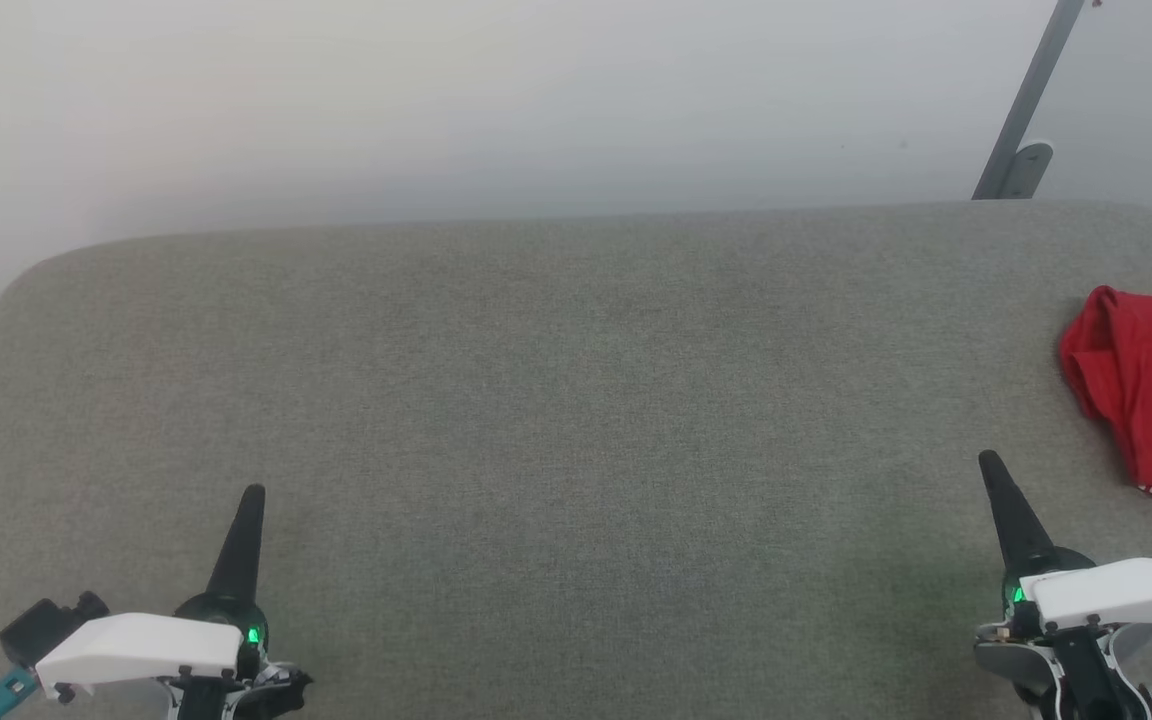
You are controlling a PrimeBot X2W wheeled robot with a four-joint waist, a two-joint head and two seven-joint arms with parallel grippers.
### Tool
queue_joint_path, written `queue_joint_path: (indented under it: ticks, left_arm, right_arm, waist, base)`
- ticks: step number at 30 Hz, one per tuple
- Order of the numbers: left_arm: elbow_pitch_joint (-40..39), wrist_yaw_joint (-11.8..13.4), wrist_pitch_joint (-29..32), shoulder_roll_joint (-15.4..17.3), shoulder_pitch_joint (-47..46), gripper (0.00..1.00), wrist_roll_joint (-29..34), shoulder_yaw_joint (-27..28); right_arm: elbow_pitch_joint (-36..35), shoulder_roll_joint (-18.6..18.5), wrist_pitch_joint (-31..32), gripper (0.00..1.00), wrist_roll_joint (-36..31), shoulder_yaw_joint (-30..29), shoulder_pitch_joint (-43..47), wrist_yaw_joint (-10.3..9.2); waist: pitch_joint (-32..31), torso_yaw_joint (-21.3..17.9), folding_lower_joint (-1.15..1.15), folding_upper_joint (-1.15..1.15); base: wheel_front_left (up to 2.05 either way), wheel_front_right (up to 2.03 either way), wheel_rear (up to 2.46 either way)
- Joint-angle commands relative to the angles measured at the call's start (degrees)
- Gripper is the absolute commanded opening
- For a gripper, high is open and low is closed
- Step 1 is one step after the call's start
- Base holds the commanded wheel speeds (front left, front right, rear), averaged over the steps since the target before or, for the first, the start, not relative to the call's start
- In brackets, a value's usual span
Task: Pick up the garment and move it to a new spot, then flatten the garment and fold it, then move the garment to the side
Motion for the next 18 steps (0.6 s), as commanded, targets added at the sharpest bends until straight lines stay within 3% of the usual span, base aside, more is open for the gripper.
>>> queue_joint_path:
  ticks: [1, 18]
  left_arm:
    - [-0.16, 0.00, 0.48, 0.07, -1.54, 0.00, -1.34, 0.00]
    - [0.32, 0.00, 2.47, -1.20, -2.62, 0.00, -7.12, -0.08]
  right_arm:
    - [-0.59, 0.29, 0.41, 0.00, 1.61, -0.09, -0.93, 0.02]
    - [-0.99, 1.27, 1.99, 0.00, 8.50, -0.59, -0.78, 0.02]
  waist:
    - [-0.02, 0.03, 0.00, 0.00]
    - [-0.15, 0.30, 0.00, 0.00]
  base:
    - [0.00, 0.00, 0.00]
    - [0.00, 0.00, 0.00]
